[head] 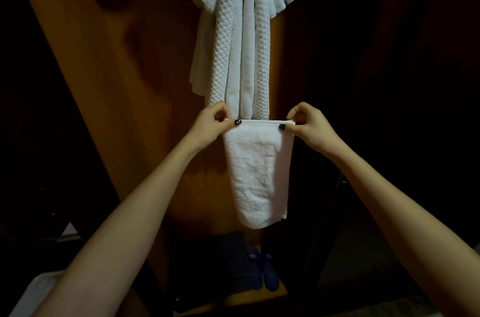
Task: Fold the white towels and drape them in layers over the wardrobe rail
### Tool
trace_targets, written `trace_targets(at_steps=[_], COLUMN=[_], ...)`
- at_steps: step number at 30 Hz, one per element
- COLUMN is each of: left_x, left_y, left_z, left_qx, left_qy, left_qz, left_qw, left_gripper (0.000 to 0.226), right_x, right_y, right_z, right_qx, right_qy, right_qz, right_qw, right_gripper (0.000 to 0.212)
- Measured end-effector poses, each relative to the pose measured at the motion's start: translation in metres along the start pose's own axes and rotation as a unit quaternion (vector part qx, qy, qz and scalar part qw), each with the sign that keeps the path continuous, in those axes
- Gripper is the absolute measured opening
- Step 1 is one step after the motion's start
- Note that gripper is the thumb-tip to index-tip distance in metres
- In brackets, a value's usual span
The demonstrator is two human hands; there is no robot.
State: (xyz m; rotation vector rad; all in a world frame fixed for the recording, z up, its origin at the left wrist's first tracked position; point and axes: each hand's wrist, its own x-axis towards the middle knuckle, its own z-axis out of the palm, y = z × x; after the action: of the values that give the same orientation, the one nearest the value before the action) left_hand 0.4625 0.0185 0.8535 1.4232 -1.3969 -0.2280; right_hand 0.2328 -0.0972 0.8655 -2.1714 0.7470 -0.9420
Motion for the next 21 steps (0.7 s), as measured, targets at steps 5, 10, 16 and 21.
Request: trace_targets(at_steps=[5,10,16,21], left_x=[-0.005,-0.006,-0.005,-0.013], left_y=[-0.003,-0.006,0.007,0.015], left_z=[-0.013,-0.025,-0.015,0.010], left_qx=[0.010,0.194,0.285,0.194], left_qy=[-0.024,-0.077,-0.146,-0.185], left_qz=[-0.028,-0.019,-0.004,-0.024], left_qw=[0.999,0.978,0.947,0.963], left_gripper=[0.018,0.013,0.017,0.015], right_x=[0.000,0.000,-0.003,-0.013], right_y=[-0.009,-0.012,-0.014,-0.016], right_z=[0.009,0.023,0.031,0.035], right_qx=[-0.088,-0.069,-0.064,-0.080], right_qy=[-0.062,-0.055,-0.068,-0.086], right_qz=[-0.026,-0.032,-0.052,-0.078], right_qw=[0.994,0.996,0.994,0.990], right_gripper=[0.007,0.005,0.006,0.008])
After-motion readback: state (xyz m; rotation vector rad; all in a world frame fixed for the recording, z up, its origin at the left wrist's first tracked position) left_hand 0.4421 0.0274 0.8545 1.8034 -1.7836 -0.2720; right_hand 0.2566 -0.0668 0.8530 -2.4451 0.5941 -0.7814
